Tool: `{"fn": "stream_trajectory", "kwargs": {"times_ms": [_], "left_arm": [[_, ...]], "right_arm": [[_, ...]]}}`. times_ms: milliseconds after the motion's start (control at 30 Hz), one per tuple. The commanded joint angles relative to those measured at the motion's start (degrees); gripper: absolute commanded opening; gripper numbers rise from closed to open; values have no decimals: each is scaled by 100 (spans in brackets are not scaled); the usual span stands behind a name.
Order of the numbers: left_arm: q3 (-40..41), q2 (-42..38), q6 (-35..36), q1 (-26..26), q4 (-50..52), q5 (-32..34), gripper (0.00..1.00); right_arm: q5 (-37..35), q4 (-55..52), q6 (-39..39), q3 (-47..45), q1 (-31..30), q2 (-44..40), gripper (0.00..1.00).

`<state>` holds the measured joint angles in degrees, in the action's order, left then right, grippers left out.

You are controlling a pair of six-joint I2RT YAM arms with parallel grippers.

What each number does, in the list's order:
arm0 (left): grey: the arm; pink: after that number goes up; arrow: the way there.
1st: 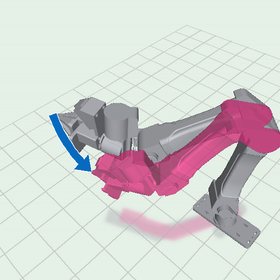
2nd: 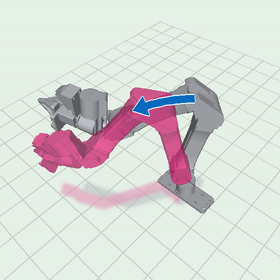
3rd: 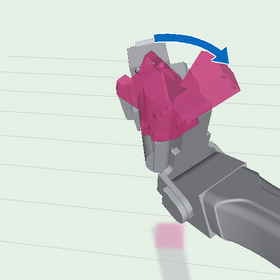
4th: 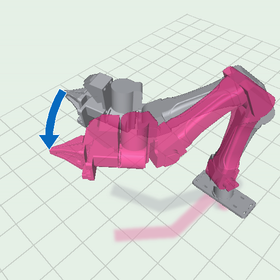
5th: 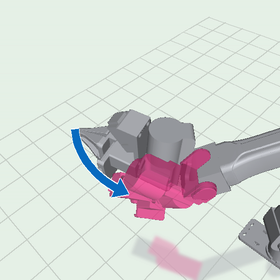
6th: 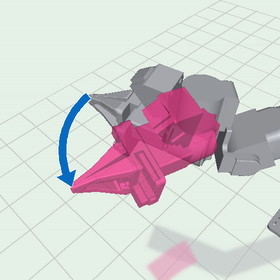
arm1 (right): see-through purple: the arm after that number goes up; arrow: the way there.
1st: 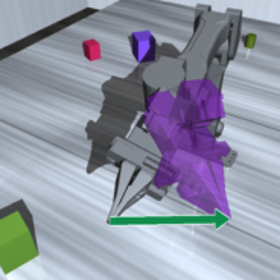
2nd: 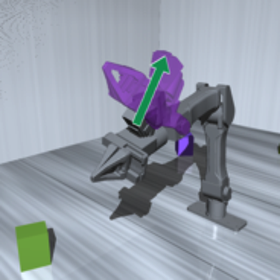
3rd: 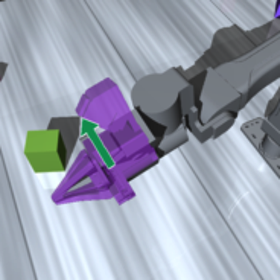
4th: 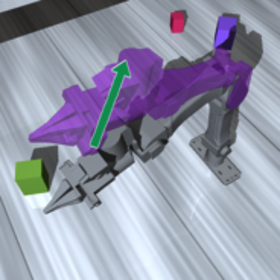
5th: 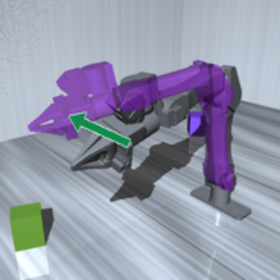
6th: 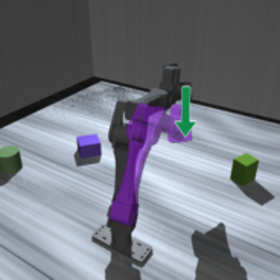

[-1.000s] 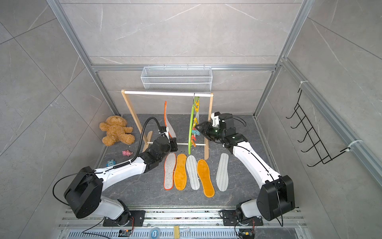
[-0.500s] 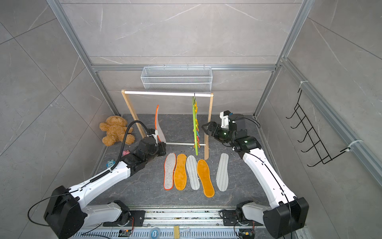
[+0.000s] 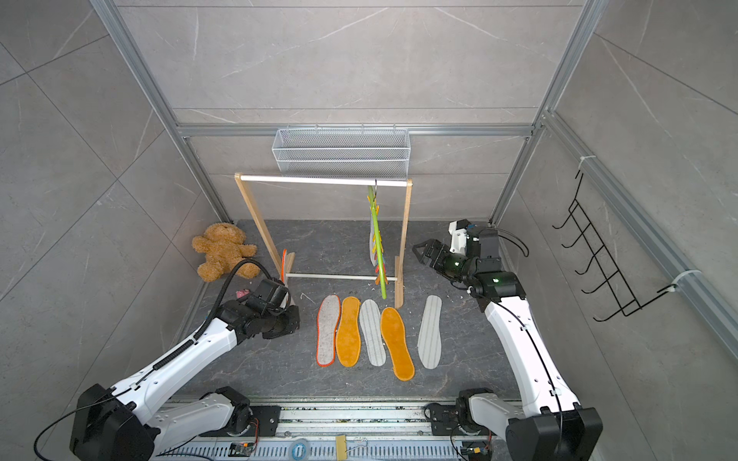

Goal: Take the shoe insoles off the hanger
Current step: Place the insole at the center of the board.

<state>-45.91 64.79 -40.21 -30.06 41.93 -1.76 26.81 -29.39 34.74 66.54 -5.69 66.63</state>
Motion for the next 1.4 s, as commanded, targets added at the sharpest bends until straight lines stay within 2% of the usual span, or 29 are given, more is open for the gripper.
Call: {"fn": "stream_trajectory", "kwargs": {"times_ms": [0, 133, 300, 733, 1300, 1333, 1367], "left_arm": [[196, 44, -259, -43, 697, -125, 0], [229, 292, -363, -236, 865, -136, 0], [38, 1026, -317, -496, 1105, -190, 0], [-93, 1870, -444, -537, 723, -519, 0], [-180, 2102, -251, -659, 570, -534, 0], [-171, 2076, -255, -675, 579, -537, 1], [-171, 2052, -251, -696, 591, -534, 7]], "right_arm": [[155, -91, -172, -311, 10, -114, 87], [199, 10, -177, -634, 1, -193, 87], [203, 124, -152, -864, 0, -288, 87], [232, 349, -92, -1208, 11, -475, 87], [394, 666, 103, -1399, 24, -362, 88], [392, 675, 109, -1391, 24, -353, 88], [387, 687, 118, -1382, 37, -331, 88]]}}
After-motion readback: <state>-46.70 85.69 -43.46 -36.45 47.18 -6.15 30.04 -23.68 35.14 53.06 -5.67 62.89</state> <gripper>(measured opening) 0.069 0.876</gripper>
